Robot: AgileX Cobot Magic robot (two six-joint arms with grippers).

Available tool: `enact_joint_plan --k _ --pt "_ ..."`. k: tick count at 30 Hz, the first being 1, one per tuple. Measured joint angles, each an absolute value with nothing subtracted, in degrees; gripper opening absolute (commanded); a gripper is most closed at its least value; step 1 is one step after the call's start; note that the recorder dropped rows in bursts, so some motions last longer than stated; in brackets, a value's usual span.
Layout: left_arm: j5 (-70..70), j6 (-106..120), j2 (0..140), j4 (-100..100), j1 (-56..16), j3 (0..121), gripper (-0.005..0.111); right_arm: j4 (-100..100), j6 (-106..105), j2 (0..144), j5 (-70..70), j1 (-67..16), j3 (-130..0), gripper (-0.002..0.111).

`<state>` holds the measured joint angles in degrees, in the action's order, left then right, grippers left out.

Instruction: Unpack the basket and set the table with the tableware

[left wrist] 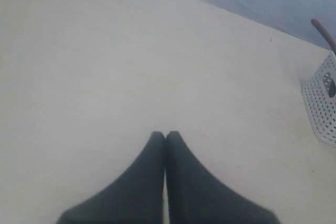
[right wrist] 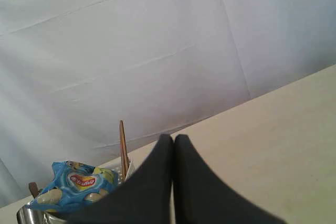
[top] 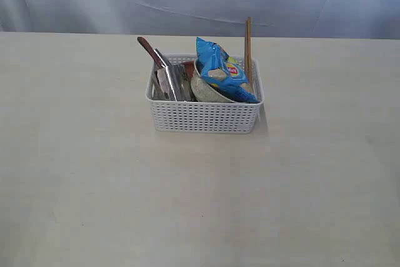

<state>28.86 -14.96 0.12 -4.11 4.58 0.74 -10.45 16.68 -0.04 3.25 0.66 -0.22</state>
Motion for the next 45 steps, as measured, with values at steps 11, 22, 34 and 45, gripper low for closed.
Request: enact_joint_plan --k 11,22,34,45 --pt "28.9 -15.0 0.1 -4.1 4.6 0.7 0.000 -10.4 16.7 0.0 3.3 0.7 -0.2 0.001" --pt "28.9 -15.0 0.1 -4.1 4.6 0.7 0.000 -10.2 16.7 0.0 1.7 0.7 -0.2 0.001" --pt "28.9 -15.0 0.1 -4.1 4.6 0.7 0.000 -11.2 14.4 8.5 -26.7 0.7 -11.4 0.001" --pt "28.9 -15.0 0.1 -4.1 4.6 0.7 0.000 -10.4 -9.1 66.6 10.4 0.7 -56.0 0.001"
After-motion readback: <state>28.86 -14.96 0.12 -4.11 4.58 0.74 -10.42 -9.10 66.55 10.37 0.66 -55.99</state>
